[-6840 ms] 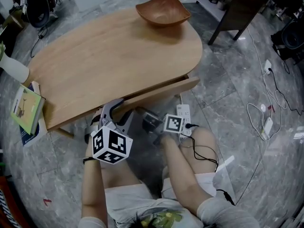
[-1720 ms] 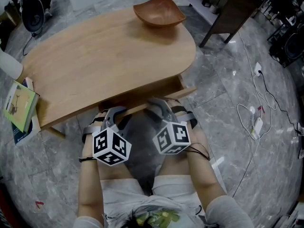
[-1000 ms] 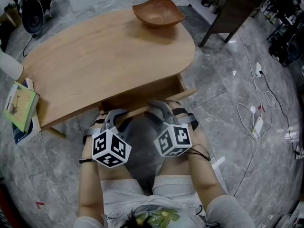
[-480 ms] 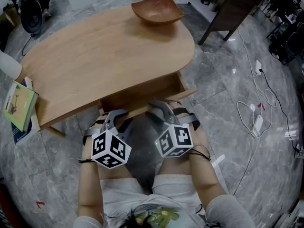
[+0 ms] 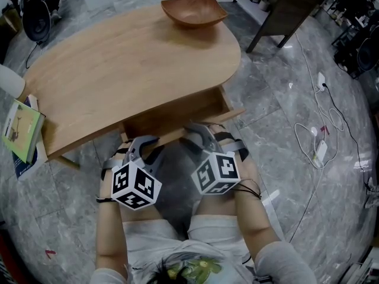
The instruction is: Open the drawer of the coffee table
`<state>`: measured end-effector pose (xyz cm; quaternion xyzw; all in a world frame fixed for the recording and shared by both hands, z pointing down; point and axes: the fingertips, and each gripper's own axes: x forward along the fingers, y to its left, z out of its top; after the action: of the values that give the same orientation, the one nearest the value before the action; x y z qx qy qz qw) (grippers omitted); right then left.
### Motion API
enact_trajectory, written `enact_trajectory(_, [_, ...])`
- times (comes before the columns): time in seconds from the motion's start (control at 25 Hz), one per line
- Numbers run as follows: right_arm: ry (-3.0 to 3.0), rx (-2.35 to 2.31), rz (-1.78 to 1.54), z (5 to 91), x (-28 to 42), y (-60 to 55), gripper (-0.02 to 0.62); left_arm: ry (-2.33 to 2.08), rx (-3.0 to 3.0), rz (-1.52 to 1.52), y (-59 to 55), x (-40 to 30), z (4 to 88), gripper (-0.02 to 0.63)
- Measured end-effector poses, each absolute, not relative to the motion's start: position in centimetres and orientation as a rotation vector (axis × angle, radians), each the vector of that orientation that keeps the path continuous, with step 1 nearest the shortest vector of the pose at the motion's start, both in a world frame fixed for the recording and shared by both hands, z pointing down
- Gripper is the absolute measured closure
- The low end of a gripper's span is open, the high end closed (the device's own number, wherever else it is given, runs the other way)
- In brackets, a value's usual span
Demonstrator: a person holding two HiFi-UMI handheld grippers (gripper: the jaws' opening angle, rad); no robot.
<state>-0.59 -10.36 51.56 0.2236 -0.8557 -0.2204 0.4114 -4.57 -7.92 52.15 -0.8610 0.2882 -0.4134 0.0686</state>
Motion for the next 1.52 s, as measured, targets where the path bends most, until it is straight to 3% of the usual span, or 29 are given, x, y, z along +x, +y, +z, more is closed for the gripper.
enact_trajectory(1.52, [-2.203,0.542,-0.464,51.4,0.0,-8.9,0.434,0.792,-2.693,-1.244,-6.4,-3.9,52.3,0.519])
